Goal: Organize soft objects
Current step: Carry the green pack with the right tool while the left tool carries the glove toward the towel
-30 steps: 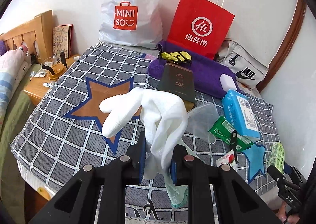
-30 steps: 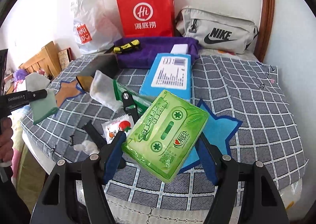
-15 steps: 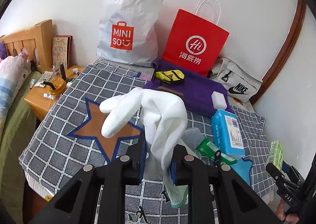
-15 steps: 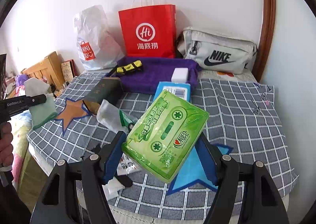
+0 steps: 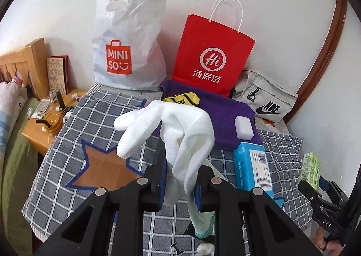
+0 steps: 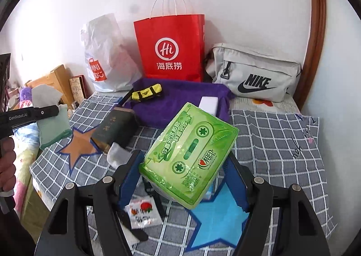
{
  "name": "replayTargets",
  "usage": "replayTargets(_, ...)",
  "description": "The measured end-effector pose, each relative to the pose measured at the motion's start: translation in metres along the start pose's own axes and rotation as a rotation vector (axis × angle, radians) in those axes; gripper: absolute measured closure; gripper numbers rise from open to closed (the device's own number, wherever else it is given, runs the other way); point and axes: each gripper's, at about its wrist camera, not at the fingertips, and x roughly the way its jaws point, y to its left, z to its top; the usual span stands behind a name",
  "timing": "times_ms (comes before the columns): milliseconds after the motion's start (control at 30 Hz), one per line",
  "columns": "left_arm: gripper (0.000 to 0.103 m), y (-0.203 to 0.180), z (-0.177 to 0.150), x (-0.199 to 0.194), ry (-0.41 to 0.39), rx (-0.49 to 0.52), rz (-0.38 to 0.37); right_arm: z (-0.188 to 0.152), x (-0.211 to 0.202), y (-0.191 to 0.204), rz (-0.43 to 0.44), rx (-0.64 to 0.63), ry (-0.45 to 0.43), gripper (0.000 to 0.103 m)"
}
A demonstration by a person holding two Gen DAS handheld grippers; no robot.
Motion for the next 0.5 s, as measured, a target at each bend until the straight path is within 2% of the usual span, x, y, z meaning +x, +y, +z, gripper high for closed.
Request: replayTargets(500, 0.084, -0.010, 0.041, 0.062, 0.048, 0.002, -0.017, 0.050, 0.059, -0.012, -0.001, -0.024, 0.014, 0.032)
